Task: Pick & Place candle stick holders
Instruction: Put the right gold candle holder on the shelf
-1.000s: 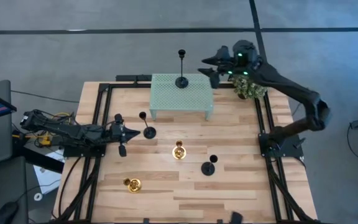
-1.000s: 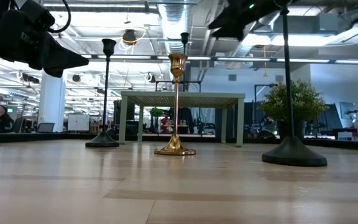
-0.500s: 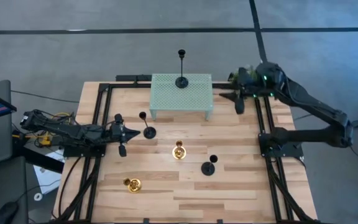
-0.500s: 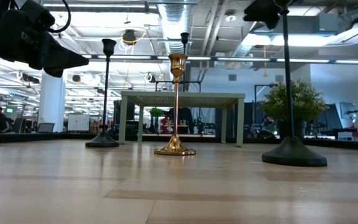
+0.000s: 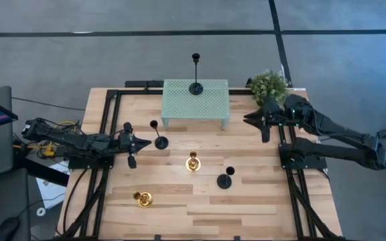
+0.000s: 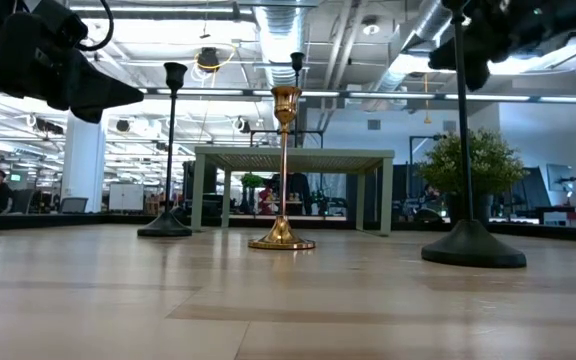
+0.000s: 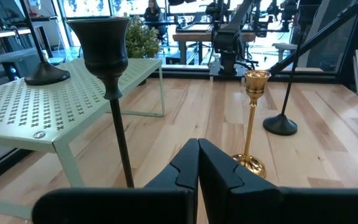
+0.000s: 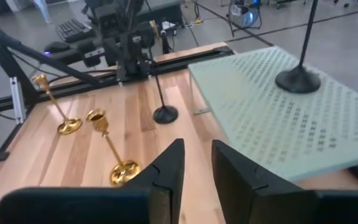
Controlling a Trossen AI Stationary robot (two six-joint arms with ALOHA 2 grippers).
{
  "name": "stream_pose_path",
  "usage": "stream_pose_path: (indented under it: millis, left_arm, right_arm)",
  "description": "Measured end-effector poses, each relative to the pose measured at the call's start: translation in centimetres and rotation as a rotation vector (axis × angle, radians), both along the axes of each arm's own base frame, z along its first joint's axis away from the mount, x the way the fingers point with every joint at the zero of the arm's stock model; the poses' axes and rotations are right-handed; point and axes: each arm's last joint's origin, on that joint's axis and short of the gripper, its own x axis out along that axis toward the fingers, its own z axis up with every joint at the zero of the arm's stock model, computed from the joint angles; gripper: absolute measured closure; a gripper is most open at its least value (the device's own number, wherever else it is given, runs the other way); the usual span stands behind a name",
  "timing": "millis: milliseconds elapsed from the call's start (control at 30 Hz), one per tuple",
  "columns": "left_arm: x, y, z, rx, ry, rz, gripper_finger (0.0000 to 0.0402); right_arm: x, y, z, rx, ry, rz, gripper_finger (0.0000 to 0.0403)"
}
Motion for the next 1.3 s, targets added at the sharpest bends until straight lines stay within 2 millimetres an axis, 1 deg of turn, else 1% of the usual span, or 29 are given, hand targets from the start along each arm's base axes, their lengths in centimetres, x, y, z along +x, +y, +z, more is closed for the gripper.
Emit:
stream_pose_path:
  millis: [133, 267, 367, 500, 600, 700, 900, 1000, 1100, 1300]
  left_arm:
    - [0.0, 0.0, 0.1, -0.002, -0.008, 0.000, 0.0394]
    - [0.0, 0.0, 0.1, -0.003, -0.013, -0.019, 0.0394]
    - [0.0, -0.2, 0.2, -0.002, -0.021, -0.075, 0.0394]
    - [0.0, -0.4, 0.2, 0.001, -0.024, -0.155, 0.0394]
    - [0.1, -0.5, 0.2, 0.001, -0.023, -0.168, 0.0394]
    - [0.1, -0.5, 0.2, 0.000, -0.020, -0.168, 0.0394]
    - [0.4, -0.7, 0.2, 0.002, -0.019, -0.206, 0.0394]
    - [0.7, -0.9, 0.5, -0.001, -0.045, -0.244, 0.0394]
    - [1.1, -1.1, 0.6, -0.001, -0.055, -0.268, 0.0394]
    - [1.9, -1.5, 0.4, 0.003, -0.042, -0.301, 0.0397]
  right_arm:
    - [-0.3, 0.4, -1.4, 0.013, 0.017, 0.017, 0.0334]
    - [-0.1, 0.6, -2.1, 0.029, 0.041, 0.029, 0.0334]
    - [0.2, 0.5, -2.6, 0.073, 0.062, 0.026, 0.0334]
    - [0.8, 0.4, -3.9, 0.116, 0.116, 0.023, 0.0334]
    - [1.3, 0.2, -4.7, 0.137, 0.165, 0.022, 0.0334]
    - [1.9, -0.1, -5.1, 0.142, 0.176, 0.021, 0.0334]
    - [3.0, -0.2, -4.3, 0.102, 0.077, 0.052, 0.0334]
    - [3.1, 0.1, -3.3, 0.051, 0.012, 0.078, 0.0334]
    - [3.2, 0.3, -1.9, 0.003, -0.046, 0.079, 0.0338]
    - [3.4, 1.0, 0.2, -0.035, -0.123, 0.117, 0.0351]
